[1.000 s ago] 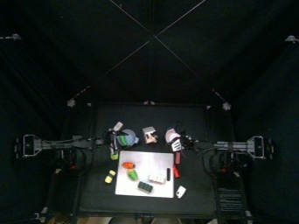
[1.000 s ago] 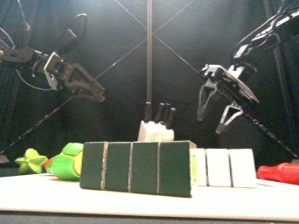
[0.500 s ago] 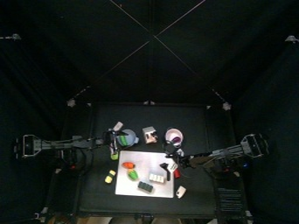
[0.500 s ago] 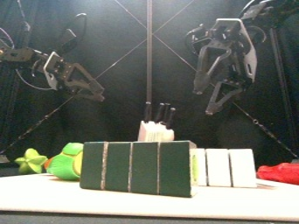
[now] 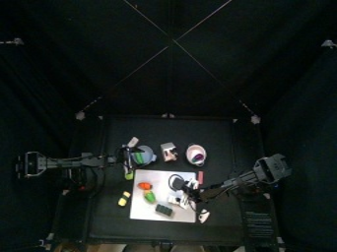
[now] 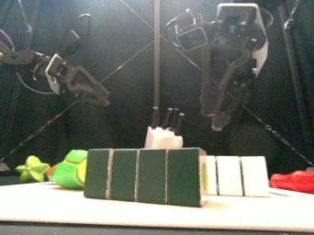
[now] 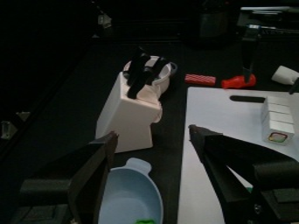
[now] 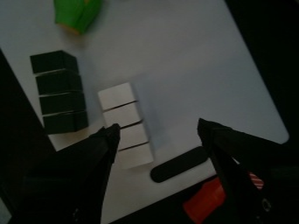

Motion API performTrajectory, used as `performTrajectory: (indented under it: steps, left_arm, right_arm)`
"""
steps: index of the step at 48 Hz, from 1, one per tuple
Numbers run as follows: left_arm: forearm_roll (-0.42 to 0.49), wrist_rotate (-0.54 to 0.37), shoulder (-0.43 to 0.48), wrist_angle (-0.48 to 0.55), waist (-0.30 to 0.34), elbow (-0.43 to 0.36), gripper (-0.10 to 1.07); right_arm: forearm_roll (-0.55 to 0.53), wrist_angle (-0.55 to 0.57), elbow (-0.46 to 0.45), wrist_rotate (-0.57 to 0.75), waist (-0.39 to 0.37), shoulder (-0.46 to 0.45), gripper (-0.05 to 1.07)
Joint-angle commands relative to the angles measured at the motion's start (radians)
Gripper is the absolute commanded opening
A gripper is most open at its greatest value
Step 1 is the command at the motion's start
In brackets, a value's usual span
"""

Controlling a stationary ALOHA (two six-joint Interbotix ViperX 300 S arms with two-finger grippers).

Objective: Grab white sushi roll

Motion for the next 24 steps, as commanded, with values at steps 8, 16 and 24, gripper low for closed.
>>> performTrajectory:
  steps: [8,16,24]
  left_arm:
    - [-0.003,0.000,-0.003,-0.003,-0.002,-0.011,0.99]
    - [-0.002,0.000,-0.003,-0.003,0.003,-0.008,0.99]
    - [-0.002,0.000,-0.003,-0.003,0.003,-0.008,0.99]
  right_arm:
    - [0.074,0.002,-0.069,-0.083,0.006,0.046,1.00]
    - [0.083,0.002,-0.084,-0.133,0.014,0.091,1.00]
    - [0.083,0.000,-0.095,-0.135,0.011,0.127,1.00]
